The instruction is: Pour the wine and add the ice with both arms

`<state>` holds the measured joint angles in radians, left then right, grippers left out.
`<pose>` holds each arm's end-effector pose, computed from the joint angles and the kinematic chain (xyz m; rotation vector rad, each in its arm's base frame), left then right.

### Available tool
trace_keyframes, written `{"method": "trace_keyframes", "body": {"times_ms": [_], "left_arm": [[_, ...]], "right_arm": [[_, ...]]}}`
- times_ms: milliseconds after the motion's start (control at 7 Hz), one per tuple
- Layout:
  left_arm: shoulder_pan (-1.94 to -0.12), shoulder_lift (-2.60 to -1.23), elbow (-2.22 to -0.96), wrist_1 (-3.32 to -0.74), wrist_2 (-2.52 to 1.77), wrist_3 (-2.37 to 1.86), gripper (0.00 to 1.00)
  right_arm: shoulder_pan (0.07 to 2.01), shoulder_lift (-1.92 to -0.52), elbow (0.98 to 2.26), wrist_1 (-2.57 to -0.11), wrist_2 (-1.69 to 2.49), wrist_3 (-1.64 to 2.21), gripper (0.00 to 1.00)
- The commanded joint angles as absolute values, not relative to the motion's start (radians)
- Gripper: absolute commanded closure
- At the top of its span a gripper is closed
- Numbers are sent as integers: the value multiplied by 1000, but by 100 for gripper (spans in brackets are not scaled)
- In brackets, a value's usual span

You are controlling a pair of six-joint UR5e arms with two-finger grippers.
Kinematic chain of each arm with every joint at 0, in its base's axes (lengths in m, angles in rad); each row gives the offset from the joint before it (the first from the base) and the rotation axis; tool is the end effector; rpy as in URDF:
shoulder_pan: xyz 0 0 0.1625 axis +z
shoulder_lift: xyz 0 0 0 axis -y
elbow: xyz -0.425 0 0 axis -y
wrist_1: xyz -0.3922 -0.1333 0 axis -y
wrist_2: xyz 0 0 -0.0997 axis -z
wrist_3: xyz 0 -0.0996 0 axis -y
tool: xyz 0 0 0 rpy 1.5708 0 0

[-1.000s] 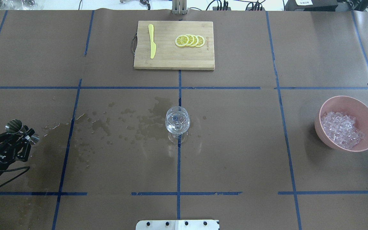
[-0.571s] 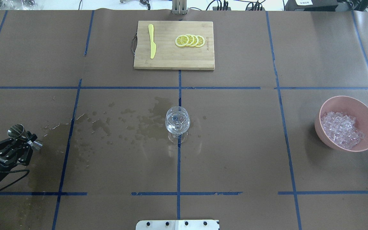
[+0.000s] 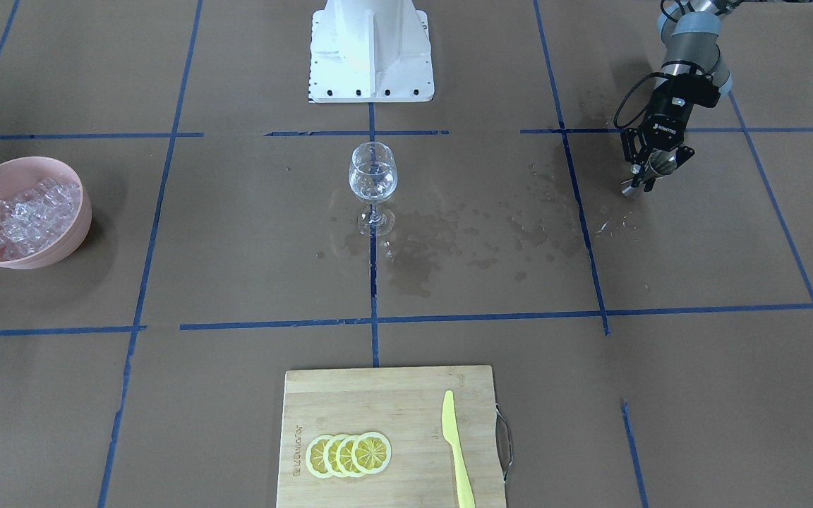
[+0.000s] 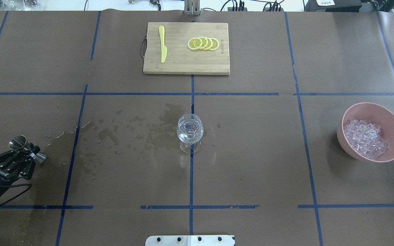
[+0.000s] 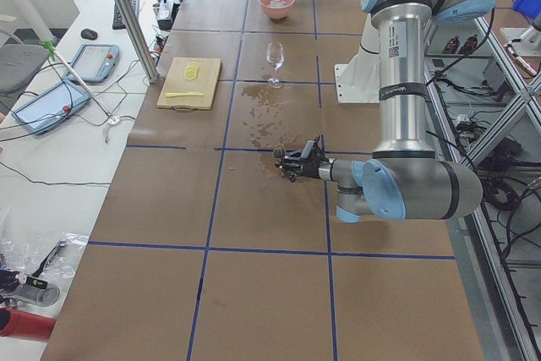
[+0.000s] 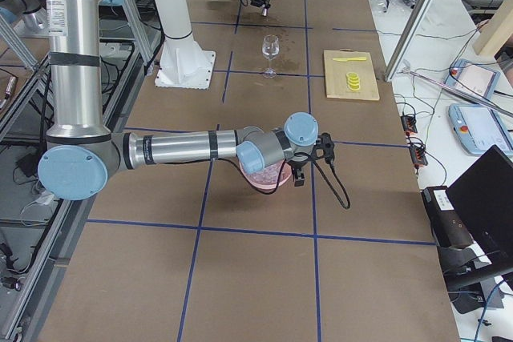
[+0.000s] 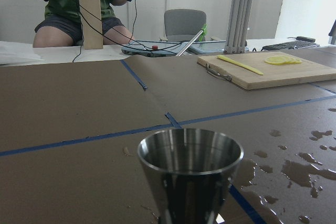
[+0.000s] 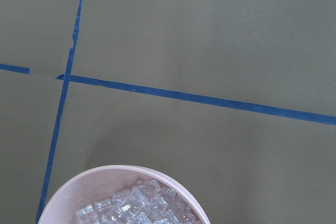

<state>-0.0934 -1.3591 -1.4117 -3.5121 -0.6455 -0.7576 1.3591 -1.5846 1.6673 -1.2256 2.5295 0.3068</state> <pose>0.3149 -0.2433 0.6204 1.2476 0.9578 -0.1612 -0.0543 -0.4992 0.5658 0.1392 -1.0118 -0.1183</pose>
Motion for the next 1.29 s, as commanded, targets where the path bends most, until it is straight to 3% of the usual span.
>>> {"method": "trace_keyframes", "body": {"times_ms": [0,857,1000,1143], "left_arm": [[-87,-1359,-1411,-3511,-643,-758,88],[-63,-1359,-1396,-3511,-644,-758,83],[-61,-1359,-1396,-3511,-644,-758,76],[-61,-1359,-1397,-3513,-644,-758,41]], "right_arm": [[1359,-1585,1666,-1226,2530,308,0],[1359,-1585,1666,-1226,2530,308,0],[1359,-1585,1666,-1226,2531,308,0],[1359,-1585,1666,-1226,2531,308,0]]}}
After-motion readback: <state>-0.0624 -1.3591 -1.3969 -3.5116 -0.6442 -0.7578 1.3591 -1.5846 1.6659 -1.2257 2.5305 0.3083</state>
